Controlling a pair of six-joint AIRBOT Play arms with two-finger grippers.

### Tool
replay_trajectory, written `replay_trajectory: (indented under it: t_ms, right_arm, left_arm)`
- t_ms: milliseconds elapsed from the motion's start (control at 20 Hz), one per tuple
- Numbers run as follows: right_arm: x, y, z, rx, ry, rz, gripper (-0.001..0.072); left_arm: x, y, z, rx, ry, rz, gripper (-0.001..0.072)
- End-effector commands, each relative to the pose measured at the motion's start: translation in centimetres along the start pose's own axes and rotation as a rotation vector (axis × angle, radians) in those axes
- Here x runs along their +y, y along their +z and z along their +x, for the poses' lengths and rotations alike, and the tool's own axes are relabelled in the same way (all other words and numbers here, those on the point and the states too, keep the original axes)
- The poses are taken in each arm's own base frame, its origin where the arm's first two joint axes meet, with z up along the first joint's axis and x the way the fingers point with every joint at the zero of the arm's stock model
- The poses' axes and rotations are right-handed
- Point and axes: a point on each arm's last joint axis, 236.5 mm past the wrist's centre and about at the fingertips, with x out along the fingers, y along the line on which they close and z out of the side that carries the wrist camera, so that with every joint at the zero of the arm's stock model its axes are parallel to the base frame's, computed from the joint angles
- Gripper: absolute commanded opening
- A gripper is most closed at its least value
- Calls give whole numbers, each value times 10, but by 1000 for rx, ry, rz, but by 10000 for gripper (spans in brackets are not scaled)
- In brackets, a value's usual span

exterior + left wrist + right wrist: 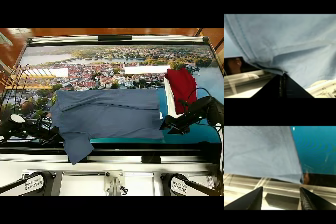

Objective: Fold the shirts.

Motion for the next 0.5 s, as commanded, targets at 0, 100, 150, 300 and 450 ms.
replay_trajectory:
  t_ms: [0, 100, 150, 300, 450]
  right_arm:
    - [-6, -4, 16, 0, -3, 34, 584]
    - [-10, -10, 25, 11, -5, 46, 584]
    - [-13, -12, 29, 14, -6, 54, 584]
    - [-12, -13, 36, 8, 2, 71, 583]
    - [-10, -6, 37, -22, 13, 94, 577]
  left_arm:
    - [-3, -1, -3, 1, -4, 17, 32]
    - [-3, -1, -3, -1, -4, 52, 32]
    - [-3, -1, -3, -2, -4, 57, 32]
    - [-3, -1, -3, -4, -3, 60, 33]
    - [-3, 1, -3, -9, -2, 60, 32]
